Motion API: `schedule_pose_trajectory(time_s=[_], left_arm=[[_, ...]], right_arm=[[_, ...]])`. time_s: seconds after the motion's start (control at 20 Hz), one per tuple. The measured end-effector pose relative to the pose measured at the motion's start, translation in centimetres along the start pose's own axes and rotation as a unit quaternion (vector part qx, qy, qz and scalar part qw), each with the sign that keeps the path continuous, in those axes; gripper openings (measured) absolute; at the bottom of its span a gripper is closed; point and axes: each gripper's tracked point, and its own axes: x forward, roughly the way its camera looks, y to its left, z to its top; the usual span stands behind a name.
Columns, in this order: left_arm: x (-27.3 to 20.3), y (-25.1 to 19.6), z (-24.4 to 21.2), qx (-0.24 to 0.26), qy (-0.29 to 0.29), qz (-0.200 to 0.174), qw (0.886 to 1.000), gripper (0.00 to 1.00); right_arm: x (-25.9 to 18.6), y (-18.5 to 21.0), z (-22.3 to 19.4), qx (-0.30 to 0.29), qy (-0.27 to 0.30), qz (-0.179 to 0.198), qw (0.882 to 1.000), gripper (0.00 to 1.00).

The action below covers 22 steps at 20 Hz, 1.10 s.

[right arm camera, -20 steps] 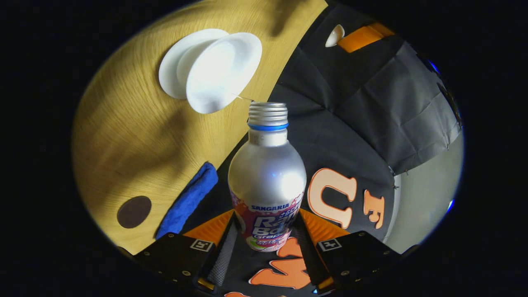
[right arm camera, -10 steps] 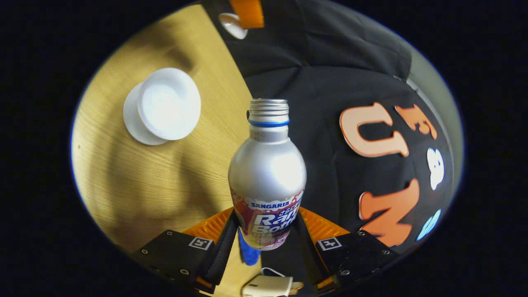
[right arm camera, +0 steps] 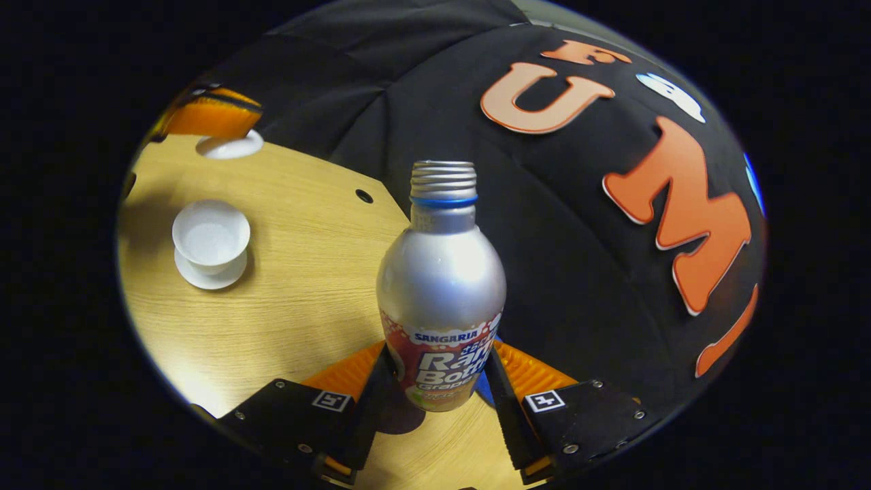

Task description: Open the teacup lid with one hand, grasp the water bottle and pour water into the teacup with the other hand; after pouring, place the water bottle on the coaster and then close the teacup lid.

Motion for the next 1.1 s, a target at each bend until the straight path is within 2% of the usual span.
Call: schedule_pose_trajectory(time_s=[0.1, 0.15, 0.2, 0.4, 0.55, 0.7, 0.85, 0.95, 1.0, 1.05, 1.1], left_arm=[[0.5, -0.8, -1.0, 0.0, 0.01, -0.006, 1.0, 0.34], [0.7, -1.0, -1.5, 0.0, 0.016, -0.008, 1.0, 0.29], [0.8, -1.3, -1.9, 0.0, 0.02, -0.009, 1.0, 0.31], [1.0, -1.8, -2.7, 0.001, 0.028, -0.011, 1.0, 0.31], [1.0, -1.9, -3.6, 0.002, 0.038, -0.011, 0.999, 0.31], [1.2, -2.1, -4.8, 0.002, 0.052, -0.011, 0.999, 0.31], [1.4, -2.1, -5.5, 0.003, 0.058, -0.01, 0.998, 0.31], [1.6, -2.2, -6.3, 0.005, 0.066, -0.008, 0.998, 0.31], [1.6, -2.2, -6.7, 0.006, 0.072, -0.007, 0.997, 0.31], [1.6, -2.3, -7.0, 0.006, 0.077, -0.007, 0.997, 0.31], [1.6, -2.3, -6.7, 0.008, 0.072, -0.007, 0.997, 0.31]], right_arm=[[1.0, 1.1, -0.4, 0.055, 0.0, 0.013, 0.998, 0.78], [1.4, 1.7, -0.5, 0.081, -0.002, 0.021, 0.996, 0.78], [1.6, 2.0, -0.8, 0.105, -0.003, 0.025, 0.994, 0.78], [2.1, 3.2, -1.7, 0.175, 0.013, 0.031, 0.984, 0.78], [2.2, 5.0, -1.6, 0.24, 0.019, 0.061, 0.969, 0.78], [2.1, 5.1, -1.8, 0.287, 0.021, 0.068, 0.955, 0.78], [2.1, 5.6, -2.3, 0.311, 0.026, 0.07, 0.948, 0.78], [2.3, 5.4, -2.1, 0.313, 0.023, 0.065, 0.947, 0.75], [2.3, 5.4, -2.2, 0.313, 0.023, 0.062, 0.948, 0.78], [2.2, 5.3, -2.4, 0.31, 0.025, 0.06, 0.949, 0.75], [2.3, 5.3, -2.5, 0.306, 0.025, 0.058, 0.95, 0.79]])
